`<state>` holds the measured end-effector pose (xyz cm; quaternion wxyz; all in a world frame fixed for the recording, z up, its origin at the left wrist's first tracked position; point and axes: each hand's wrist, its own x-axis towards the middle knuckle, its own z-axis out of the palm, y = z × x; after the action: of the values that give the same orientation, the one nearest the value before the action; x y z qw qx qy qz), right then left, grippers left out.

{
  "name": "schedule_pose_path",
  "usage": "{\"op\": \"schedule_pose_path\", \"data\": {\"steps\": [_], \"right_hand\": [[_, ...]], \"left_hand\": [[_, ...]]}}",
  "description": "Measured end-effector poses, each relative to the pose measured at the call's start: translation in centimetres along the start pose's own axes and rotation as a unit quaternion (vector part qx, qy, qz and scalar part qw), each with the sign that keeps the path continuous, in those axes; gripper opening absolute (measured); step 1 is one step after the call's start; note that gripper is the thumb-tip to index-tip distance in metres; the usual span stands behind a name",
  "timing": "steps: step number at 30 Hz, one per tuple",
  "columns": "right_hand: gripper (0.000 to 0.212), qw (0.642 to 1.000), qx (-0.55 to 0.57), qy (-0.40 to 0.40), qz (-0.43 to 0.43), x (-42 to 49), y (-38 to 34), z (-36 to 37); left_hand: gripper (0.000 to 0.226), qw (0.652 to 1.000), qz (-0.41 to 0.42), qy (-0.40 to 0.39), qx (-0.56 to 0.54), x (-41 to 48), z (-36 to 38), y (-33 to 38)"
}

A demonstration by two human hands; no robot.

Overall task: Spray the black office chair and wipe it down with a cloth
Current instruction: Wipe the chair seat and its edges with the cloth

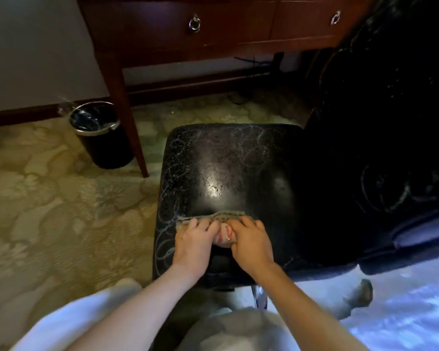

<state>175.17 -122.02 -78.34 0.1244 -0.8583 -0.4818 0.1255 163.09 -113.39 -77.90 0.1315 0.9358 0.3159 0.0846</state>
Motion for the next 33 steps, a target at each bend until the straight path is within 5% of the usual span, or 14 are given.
{"op": "schedule_pose_path", "data": {"steps": [13, 33], "right_hand": [[0.050, 0.996, -0.014, -0.083, 0.037, -4.8, 1.3, -3.1], [0.042, 0.999, -0.025, -0.042, 0.024, -6.2, 8.2, -4.8]], "left_hand": [[0.032, 0.996, -0.010, -0.084, 0.026, -2.0, -0.2, 3.9], [0.047, 0.995, -0.001, -0.096, 0.011, -3.1, 1.7, 10.5]]}}
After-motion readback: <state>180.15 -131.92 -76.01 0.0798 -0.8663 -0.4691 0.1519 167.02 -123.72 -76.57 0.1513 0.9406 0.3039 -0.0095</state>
